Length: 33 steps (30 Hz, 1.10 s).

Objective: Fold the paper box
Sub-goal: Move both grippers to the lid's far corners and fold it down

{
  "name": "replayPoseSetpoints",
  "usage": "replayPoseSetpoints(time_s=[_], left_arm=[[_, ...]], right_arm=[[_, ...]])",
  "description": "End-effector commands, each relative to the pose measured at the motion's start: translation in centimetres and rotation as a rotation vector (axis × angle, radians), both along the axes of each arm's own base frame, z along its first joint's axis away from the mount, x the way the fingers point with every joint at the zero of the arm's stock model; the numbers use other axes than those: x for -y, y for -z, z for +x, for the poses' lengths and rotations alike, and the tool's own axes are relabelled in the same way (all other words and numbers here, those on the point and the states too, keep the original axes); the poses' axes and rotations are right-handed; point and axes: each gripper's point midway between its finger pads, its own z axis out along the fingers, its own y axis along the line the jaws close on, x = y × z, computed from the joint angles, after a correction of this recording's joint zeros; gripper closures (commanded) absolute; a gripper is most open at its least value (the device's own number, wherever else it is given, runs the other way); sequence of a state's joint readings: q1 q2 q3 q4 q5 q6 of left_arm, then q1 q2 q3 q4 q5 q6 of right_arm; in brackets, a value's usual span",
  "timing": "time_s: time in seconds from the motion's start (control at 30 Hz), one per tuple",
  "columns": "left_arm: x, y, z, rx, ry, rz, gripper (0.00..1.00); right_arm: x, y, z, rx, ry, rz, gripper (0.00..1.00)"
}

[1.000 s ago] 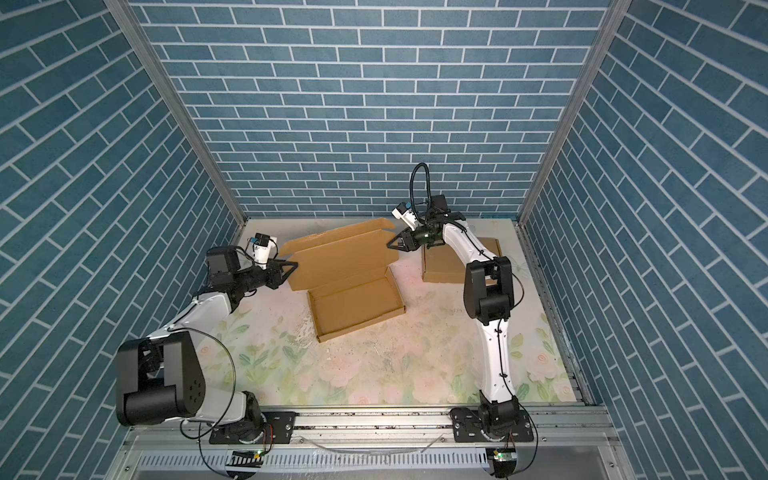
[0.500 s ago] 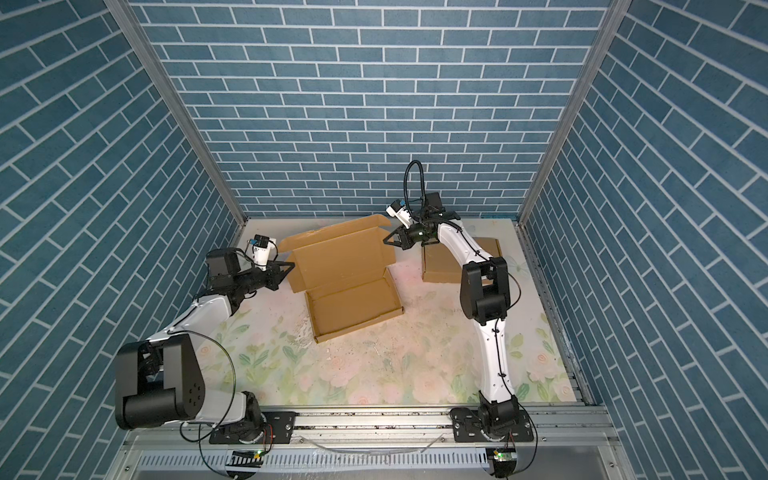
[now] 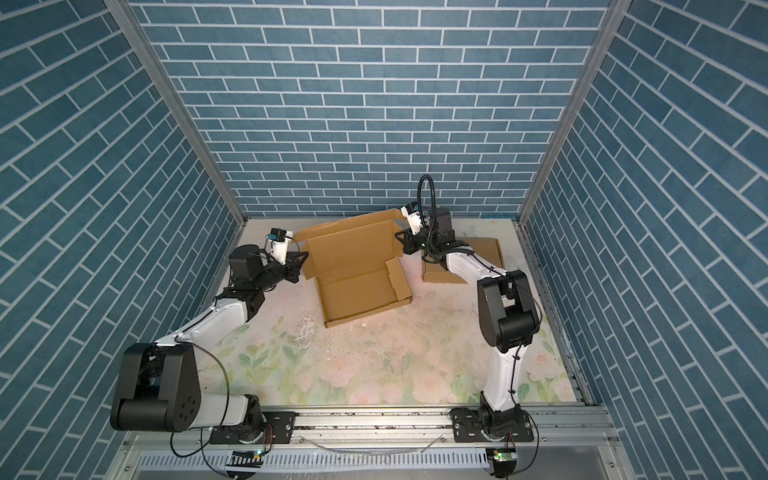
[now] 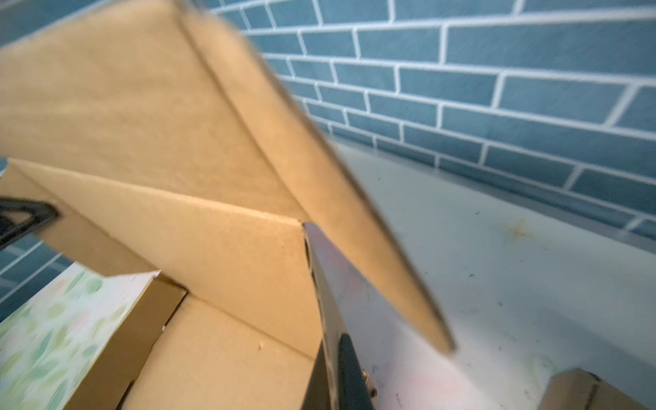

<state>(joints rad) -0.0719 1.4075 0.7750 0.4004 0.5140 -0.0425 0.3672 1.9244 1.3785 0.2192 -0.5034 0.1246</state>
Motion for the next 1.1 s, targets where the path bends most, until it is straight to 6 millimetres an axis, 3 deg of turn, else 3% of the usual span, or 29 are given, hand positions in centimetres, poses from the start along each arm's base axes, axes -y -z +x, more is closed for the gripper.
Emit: replayPoseSetpoints(time_s=[0.0,0.2,0.4,0.63,0.83,1.07], left_arm=[[0.7,-3.7,2.9,0.146,-0.08,-0.038,1.0],[4.6,-2.6,4.6,0.155,-0.049,-0.032,1.0],[4.3,-1.2,5.3,0.131,-0.078,0.002,1.0],[5.3,0.2,5.2,0.104,-0.123,-0.032,1.0],[6.8,1.0,5.1,0.103,-0.143,-0.019,1.0],[6.9,2.2,4.6,0.086,-0.162,-0.038,1.0]], right_arm=[[3.0,-4.0,3.1,0.157,0.292,0.142,1.0],[3.4,-2.7,2.8,0.176,0.385,0.176,1.0],[3.8,-1.0,2.2,0.162,0.365,0.109,1.0],[4.5,1.5,0.3,0.12,0.404,0.141,1.0],[4.0,3.4,-1.3,0.109,0.447,0.162,1.0],[3.7,5.7,-3.1,0.104,0.488,0.163,1.0]])
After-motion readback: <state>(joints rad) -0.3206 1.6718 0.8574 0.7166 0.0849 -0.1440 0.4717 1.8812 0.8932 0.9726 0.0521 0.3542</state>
